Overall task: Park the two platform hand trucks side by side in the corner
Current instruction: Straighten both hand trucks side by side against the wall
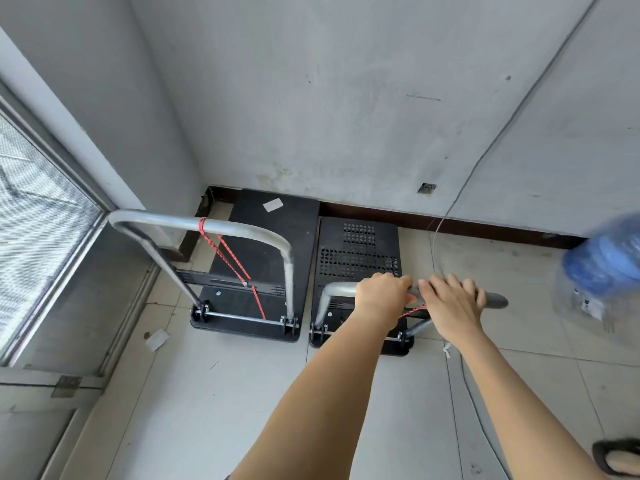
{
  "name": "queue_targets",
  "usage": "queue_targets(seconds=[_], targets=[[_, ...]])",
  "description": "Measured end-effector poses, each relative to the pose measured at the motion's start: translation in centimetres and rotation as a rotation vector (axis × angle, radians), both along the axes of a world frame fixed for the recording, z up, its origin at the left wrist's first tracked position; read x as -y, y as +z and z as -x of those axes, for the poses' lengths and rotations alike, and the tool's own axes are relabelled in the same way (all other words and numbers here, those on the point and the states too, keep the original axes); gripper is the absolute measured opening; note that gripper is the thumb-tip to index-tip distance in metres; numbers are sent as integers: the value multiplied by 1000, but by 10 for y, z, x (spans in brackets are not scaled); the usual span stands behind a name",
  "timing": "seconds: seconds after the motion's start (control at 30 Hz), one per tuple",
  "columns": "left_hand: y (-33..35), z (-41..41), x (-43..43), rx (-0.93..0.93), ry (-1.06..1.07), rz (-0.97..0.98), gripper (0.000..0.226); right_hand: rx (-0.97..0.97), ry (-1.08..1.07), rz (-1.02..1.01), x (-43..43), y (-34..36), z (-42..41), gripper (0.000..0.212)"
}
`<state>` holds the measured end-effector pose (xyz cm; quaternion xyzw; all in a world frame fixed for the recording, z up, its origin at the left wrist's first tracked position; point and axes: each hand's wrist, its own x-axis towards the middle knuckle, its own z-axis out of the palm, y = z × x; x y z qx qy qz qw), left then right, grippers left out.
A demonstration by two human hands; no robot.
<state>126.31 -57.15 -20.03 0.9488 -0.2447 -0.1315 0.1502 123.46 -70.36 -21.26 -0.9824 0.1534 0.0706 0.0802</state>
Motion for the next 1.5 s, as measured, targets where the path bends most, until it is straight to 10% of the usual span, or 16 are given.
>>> queue_targets(seconds=[1.2,1.5], targets=[[23,-10,-35,-81,-37,-73,30,-40,72,113,-33,2,-5,34],[88,-52,-62,43,-78,-317,36,-415,60,21,-52,68,-47,56]])
